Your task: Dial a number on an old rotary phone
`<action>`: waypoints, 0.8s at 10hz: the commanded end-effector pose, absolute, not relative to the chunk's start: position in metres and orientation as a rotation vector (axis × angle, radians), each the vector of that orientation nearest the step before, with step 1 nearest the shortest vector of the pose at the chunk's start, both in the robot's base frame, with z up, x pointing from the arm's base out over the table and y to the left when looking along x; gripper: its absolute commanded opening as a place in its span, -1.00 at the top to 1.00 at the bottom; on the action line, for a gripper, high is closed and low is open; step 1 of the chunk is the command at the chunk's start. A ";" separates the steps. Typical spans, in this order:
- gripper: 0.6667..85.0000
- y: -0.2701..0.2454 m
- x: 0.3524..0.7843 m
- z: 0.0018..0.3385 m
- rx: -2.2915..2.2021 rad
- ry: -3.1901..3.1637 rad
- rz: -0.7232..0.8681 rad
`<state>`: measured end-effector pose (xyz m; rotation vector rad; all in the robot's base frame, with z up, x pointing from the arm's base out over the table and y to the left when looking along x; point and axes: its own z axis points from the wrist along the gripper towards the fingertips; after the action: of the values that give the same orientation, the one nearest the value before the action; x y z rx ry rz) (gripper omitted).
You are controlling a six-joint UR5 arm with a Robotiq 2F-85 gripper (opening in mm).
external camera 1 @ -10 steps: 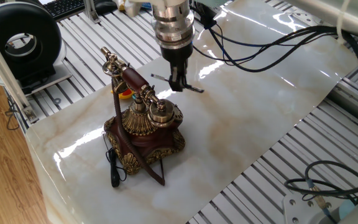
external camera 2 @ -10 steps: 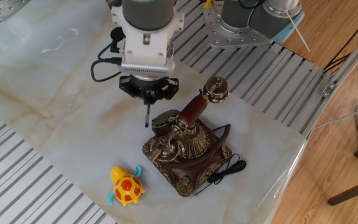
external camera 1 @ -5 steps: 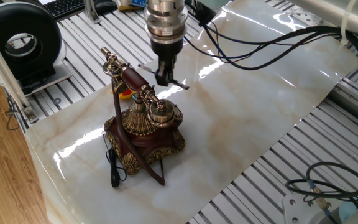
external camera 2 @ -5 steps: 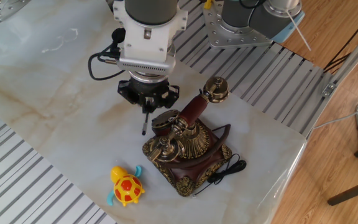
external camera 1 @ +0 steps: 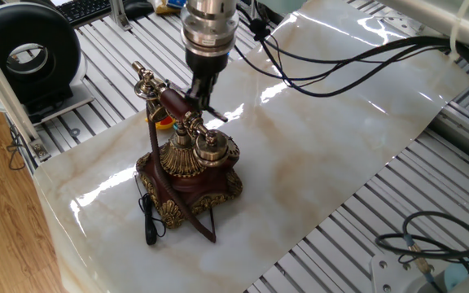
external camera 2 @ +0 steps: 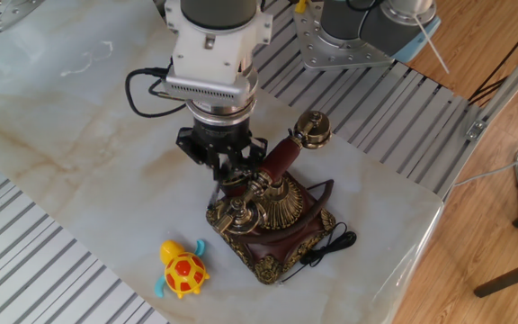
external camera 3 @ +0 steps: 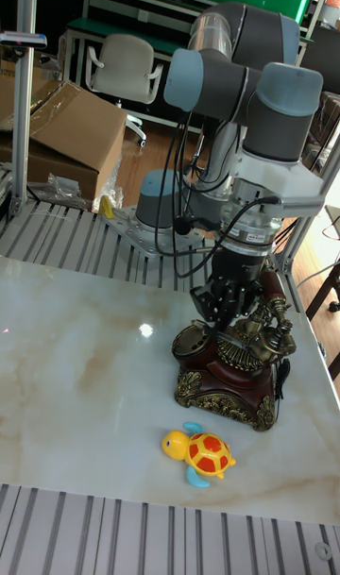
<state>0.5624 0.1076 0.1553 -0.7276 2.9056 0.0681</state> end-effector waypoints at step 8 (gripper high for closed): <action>0.98 0.141 0.575 0.164 -0.736 2.810 0.236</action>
<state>0.5730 0.1360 0.1610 -0.7234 2.8305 0.2056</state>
